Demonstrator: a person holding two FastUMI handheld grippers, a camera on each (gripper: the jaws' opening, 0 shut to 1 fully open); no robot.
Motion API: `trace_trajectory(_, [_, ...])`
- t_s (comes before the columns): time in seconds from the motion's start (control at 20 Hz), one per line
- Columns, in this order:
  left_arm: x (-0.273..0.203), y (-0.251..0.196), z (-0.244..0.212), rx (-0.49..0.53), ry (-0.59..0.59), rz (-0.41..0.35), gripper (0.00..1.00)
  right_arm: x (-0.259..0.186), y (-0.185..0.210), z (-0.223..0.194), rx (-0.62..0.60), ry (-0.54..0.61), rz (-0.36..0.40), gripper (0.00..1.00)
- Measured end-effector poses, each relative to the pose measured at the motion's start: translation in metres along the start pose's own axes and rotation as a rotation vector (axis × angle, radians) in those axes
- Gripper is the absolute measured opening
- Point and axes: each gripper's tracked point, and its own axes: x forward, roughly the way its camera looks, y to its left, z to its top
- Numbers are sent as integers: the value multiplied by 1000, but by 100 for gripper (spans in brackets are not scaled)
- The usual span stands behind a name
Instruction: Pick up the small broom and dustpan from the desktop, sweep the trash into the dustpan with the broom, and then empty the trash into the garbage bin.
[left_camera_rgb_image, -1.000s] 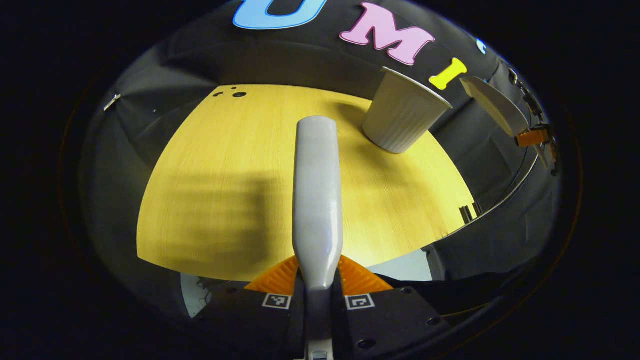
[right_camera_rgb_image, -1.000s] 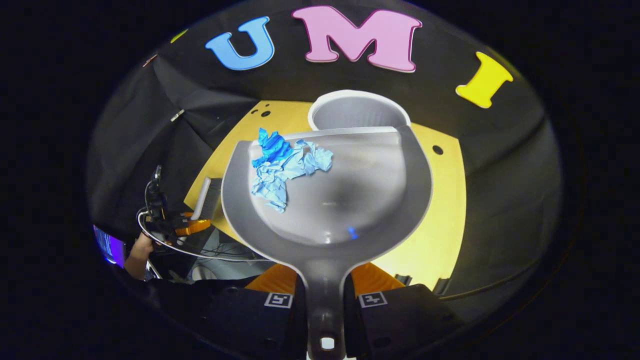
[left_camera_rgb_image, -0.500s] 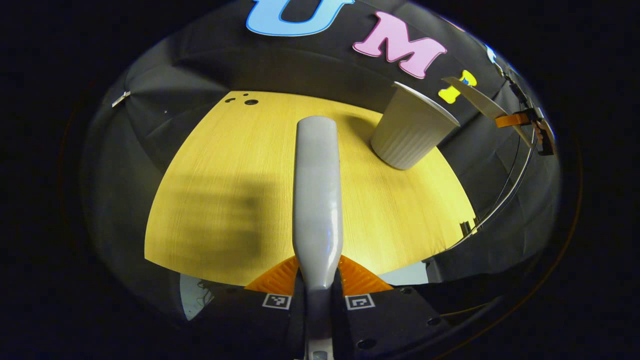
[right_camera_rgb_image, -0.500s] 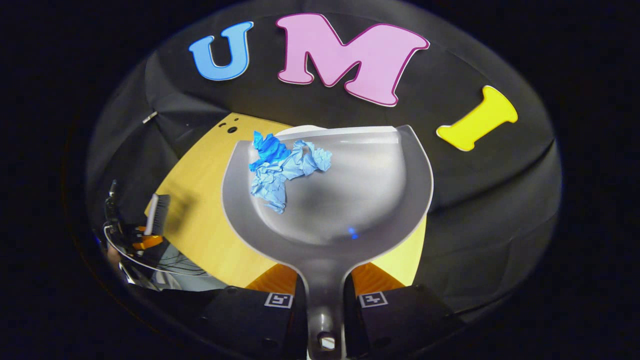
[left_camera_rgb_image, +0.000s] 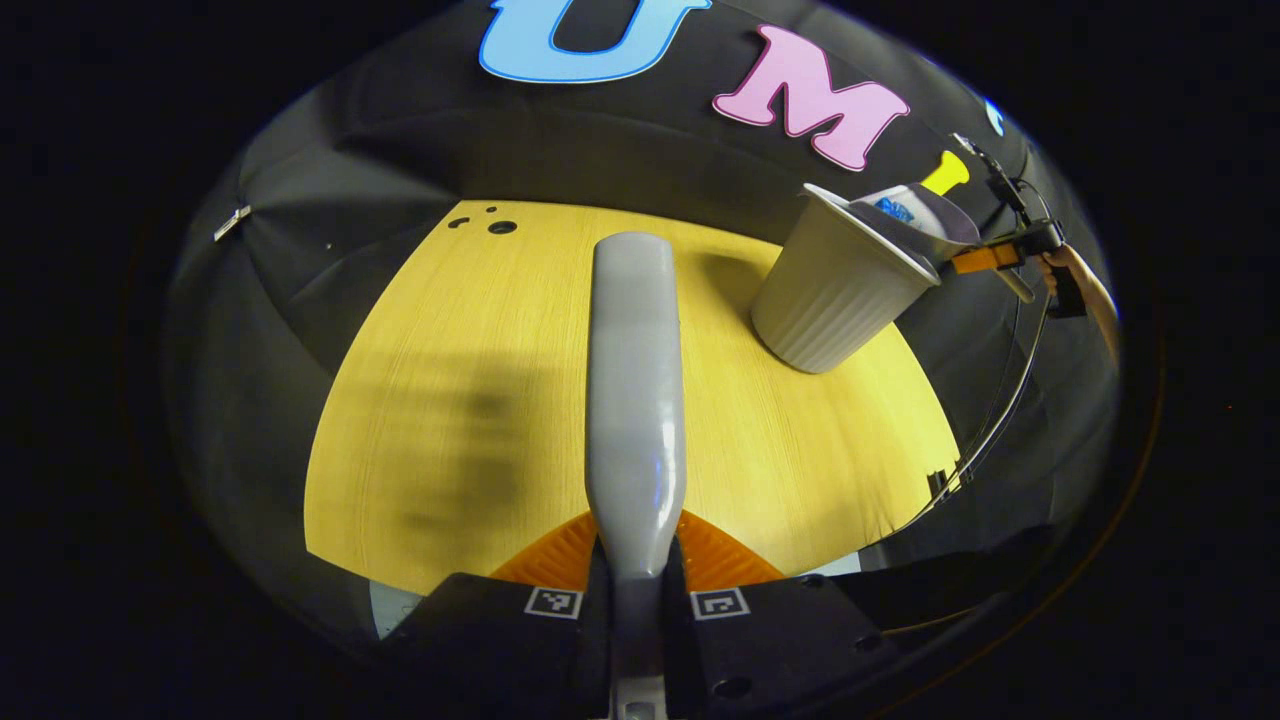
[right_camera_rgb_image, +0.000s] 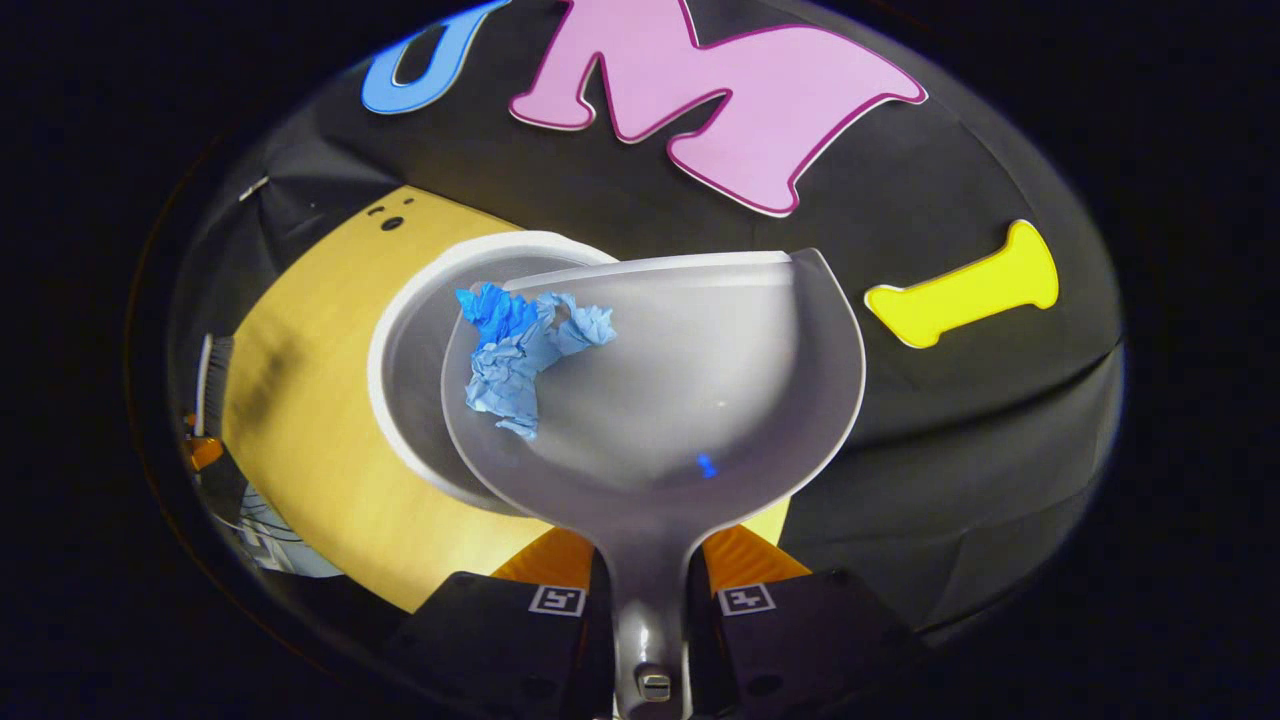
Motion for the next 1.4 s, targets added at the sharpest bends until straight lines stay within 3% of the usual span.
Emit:
trace_trajectory(0.1, [6, 4, 2, 32, 6, 29, 25, -3, 2, -1, 8, -12, -23, 33])
trace_trajectory(0.25, [15, -5, 4, 34, 18, 17, 25, -3, 5, -5, 32, -16, -41, 33])
trace_trajectory(0.35, [20, -7, 3, 35, 27, 16, 25, -5, 2, -1, -14, -32, -90, 33])
trace_trajectory(0.7, [29, -15, 4, 7, 49, -7, 25, -3, -4, 9, -284, -104, -329, 33])
trace_trajectory(1.15, [36, -13, -2, -47, 60, -2, 25, -10, -2, 9, -403, -167, -610, 33])
trace_trajectory(1.4, [38, -12, -12, -53, 80, 3, 25, -13, -3, 14, -462, -194, -696, 33])
